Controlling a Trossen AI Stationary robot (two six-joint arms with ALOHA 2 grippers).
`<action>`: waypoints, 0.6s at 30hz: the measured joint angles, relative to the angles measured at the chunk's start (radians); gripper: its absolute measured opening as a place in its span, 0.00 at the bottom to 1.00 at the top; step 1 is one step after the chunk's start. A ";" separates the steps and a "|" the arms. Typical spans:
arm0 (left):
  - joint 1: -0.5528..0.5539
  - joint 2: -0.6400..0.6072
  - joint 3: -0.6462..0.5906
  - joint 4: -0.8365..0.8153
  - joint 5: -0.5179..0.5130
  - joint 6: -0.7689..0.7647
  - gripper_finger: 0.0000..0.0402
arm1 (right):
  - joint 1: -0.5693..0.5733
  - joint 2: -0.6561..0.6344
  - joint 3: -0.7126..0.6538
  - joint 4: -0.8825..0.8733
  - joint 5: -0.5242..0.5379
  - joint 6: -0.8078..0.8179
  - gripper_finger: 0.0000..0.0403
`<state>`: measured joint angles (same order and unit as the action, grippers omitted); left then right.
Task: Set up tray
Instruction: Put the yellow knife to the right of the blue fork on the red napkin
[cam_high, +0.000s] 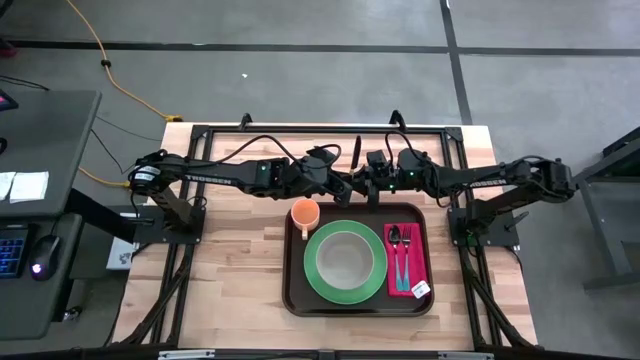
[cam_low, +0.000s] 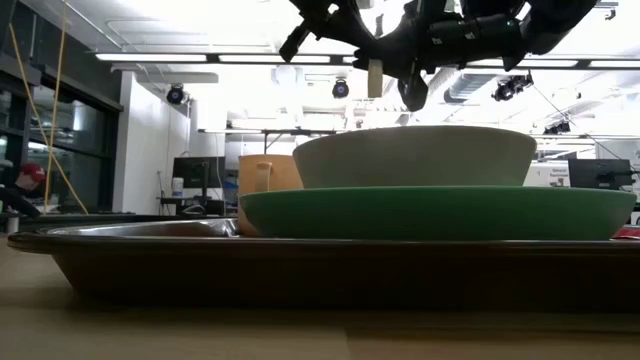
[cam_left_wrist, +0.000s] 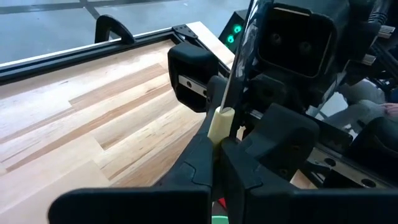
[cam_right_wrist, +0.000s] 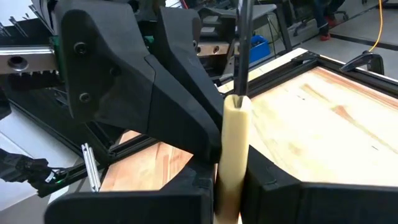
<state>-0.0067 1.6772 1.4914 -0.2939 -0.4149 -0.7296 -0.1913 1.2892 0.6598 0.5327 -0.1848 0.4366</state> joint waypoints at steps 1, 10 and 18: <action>0.000 0.000 0.000 -0.001 0.000 0.000 0.11 | -0.001 0.000 0.000 0.000 0.000 0.002 0.04; 0.000 -0.004 0.000 -0.027 0.020 0.049 0.11 | -0.027 -0.016 0.000 -0.034 -0.044 0.031 0.04; 0.000 -0.004 0.000 -0.095 0.043 0.048 0.11 | -0.038 -0.117 0.001 -0.214 -0.064 0.031 0.04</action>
<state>-0.0063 1.6733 1.4914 -0.3885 -0.3721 -0.6813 -0.2291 1.1718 0.6609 0.3187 -0.2491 0.4671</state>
